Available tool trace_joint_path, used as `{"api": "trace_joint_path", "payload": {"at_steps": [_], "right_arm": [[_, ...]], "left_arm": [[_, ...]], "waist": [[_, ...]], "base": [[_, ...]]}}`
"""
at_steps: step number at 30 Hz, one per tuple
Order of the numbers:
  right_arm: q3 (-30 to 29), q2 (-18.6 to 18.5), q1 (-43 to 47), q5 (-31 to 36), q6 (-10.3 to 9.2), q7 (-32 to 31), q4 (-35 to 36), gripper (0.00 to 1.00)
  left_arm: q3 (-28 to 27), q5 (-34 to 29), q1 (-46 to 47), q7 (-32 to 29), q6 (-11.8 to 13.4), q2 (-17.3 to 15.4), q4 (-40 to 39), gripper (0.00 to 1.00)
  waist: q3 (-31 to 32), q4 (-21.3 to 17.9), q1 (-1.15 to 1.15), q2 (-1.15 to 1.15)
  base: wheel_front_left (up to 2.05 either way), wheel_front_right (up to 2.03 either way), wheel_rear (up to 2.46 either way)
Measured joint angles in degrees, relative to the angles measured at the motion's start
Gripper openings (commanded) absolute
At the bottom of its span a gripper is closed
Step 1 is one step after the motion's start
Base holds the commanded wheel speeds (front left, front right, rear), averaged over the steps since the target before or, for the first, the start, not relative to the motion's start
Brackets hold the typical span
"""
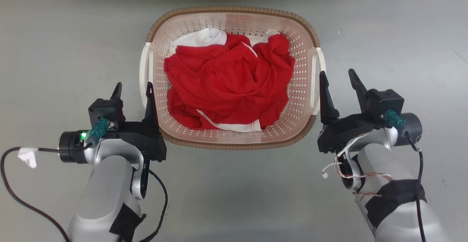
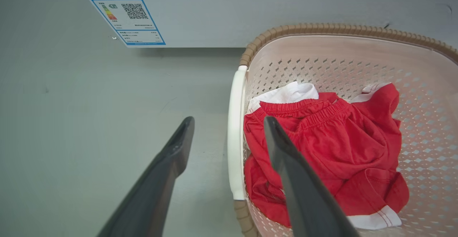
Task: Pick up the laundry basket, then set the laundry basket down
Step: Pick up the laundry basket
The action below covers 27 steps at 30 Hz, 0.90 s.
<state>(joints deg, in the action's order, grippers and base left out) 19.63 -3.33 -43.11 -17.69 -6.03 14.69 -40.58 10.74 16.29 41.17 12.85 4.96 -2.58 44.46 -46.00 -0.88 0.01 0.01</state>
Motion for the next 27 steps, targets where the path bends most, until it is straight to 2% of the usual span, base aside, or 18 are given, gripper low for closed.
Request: {"api": "trace_joint_path", "payload": {"at_steps": [11,27], "right_arm": [[2.2,-0.1,-4.2,-0.6,0.0,0.0,-4.5,1.0],[7.9,-0.2,-7.8,-4.2,0.25,0.0,-10.8,1.0]], "left_arm": [[0.5,0.6,4.3,-0.4,-1.5,0.4,5.8,1.0],[2.3,0.7,9.7,-0.7,-3.0,0.6,12.3,1.0]], "waist": [[-4.6,0.3,0.0,0.0],[-6.3,1.0,-0.01,-0.01]], "base": [[0.0,0.0,0.0],[0.0,0.0,0.0]]}}
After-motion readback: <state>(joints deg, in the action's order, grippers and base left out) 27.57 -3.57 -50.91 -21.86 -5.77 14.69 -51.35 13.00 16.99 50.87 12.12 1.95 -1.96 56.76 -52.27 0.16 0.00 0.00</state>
